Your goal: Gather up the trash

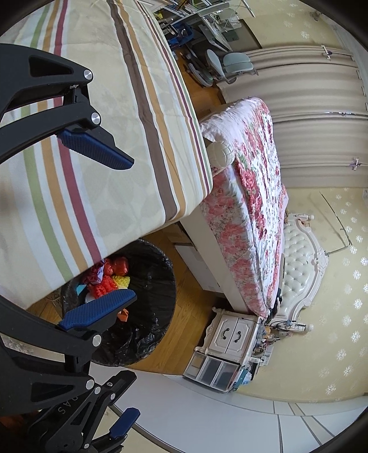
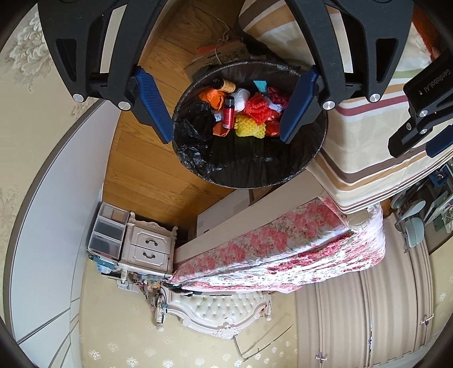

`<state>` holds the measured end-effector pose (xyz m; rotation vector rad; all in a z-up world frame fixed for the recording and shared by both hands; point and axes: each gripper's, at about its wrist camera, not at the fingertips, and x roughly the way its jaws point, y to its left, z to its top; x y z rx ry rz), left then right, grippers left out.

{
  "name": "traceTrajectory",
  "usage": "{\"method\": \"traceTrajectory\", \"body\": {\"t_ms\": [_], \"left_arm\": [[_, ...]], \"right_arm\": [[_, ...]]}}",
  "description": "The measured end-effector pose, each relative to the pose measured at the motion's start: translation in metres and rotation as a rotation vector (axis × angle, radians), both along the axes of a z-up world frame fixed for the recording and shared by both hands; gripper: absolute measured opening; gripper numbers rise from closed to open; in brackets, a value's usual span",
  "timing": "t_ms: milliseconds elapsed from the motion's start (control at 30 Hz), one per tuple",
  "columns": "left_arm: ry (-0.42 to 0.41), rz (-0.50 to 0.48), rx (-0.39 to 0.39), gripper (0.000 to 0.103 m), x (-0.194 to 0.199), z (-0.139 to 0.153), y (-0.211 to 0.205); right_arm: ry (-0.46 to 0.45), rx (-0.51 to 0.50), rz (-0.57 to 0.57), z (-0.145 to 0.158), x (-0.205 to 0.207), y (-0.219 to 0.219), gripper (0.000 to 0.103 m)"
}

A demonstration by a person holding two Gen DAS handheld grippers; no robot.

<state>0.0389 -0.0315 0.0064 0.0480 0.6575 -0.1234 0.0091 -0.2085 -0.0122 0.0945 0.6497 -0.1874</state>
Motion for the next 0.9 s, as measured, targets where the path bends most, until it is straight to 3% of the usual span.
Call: {"method": "traceTrajectory", "body": {"t_ms": [533, 900], "left_arm": [[-0.023, 0.054, -0.023, 0.084, -0.045, 0.009, 0.032], [-0.026, 0.062, -0.033, 0.084, -0.052, 0.01, 0.038]], "right_arm": [[-0.026, -0.006, 0.039, 0.01, -0.038, 0.023, 0.076], [-0.043, -0.014, 0.047, 0.014, -0.048, 0.027, 0.076]]}}
